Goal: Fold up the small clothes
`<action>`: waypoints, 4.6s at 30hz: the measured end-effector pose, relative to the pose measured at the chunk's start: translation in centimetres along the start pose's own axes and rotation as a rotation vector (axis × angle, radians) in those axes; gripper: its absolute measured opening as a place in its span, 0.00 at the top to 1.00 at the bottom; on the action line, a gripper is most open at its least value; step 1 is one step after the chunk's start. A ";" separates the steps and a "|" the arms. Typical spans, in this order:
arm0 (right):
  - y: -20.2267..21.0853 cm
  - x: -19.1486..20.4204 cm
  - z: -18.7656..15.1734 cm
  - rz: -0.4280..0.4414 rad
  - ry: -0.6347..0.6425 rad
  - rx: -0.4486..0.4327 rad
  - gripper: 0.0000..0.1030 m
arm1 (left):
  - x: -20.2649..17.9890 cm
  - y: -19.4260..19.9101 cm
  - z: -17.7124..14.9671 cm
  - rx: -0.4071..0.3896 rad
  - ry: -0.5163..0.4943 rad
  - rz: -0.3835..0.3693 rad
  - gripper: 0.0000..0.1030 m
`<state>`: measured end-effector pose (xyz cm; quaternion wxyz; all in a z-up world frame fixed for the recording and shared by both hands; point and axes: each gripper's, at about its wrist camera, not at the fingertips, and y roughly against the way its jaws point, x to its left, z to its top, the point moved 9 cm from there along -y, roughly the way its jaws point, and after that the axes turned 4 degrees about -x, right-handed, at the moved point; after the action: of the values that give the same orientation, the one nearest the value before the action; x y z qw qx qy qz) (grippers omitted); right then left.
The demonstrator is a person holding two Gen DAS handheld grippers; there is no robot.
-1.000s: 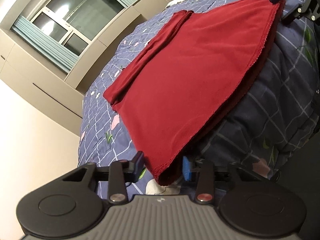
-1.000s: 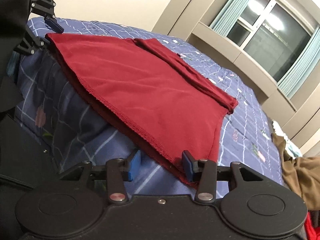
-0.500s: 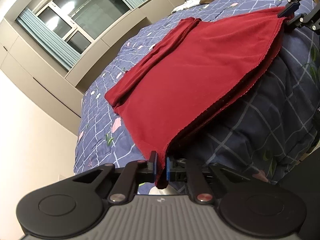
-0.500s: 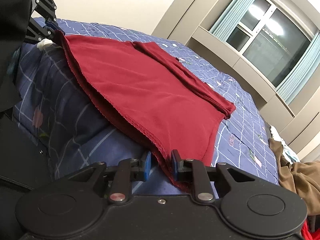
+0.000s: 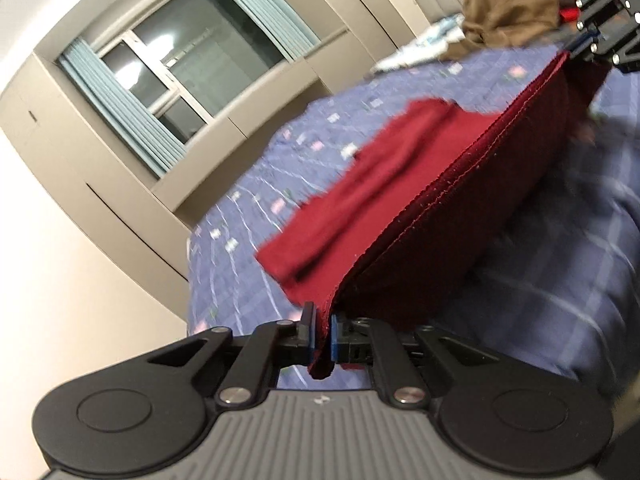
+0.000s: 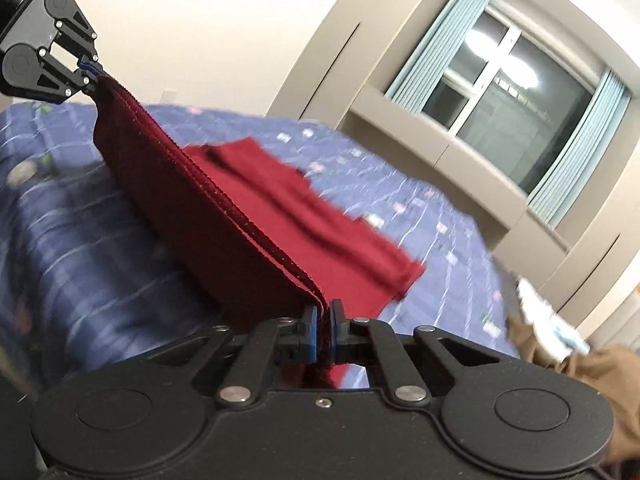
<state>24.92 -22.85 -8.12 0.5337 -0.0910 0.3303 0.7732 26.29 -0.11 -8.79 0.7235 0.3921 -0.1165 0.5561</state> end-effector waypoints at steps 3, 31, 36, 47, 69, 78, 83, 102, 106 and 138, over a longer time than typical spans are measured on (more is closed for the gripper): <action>-2.0 -2.6 2.4 -0.029 0.043 -0.036 0.95 | 2.8 -1.6 2.4 -0.031 0.033 0.013 0.94; -37.9 -13.7 8.2 0.006 0.199 0.160 0.95 | 15.4 -35.0 6.3 0.269 0.301 -0.071 0.94; -42.6 -12.3 5.9 0.051 0.165 0.239 0.95 | 14.2 -39.4 3.2 0.356 0.393 -0.120 0.93; -45.6 -10.2 2.5 0.077 0.149 0.299 0.95 | 12.9 -42.3 0.9 0.395 0.441 -0.137 0.90; -40.5 -14.6 3.8 -0.074 -0.164 0.164 0.02 | 14.9 -39.2 2.3 0.430 0.646 -0.071 0.01; -43.5 -13.2 2.0 -0.123 -0.062 0.236 0.02 | 12.0 -41.4 0.4 0.474 0.671 -0.058 0.00; -44.8 -14.8 -0.2 -0.178 -0.176 0.260 0.01 | 12.5 -42.2 -1.0 0.489 0.819 -0.086 0.00; -33.1 -15.2 2.1 -0.266 -0.169 0.116 0.01 | 15.5 -32.9 -2.2 0.371 0.974 -0.022 0.01; -28.9 -11.2 0.9 -0.220 -0.163 0.130 0.01 | 13.0 -29.2 -4.4 0.403 1.003 -0.022 0.01; -17.4 -1.3 -2.8 -0.232 -0.519 0.246 0.01 | 8.5 -20.5 -4.7 0.483 1.071 0.012 0.01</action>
<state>40.27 -21.84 -16.84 0.6918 0.1379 0.2614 0.6588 46.45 7.68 -15.78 0.5685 0.2098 0.3931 0.6916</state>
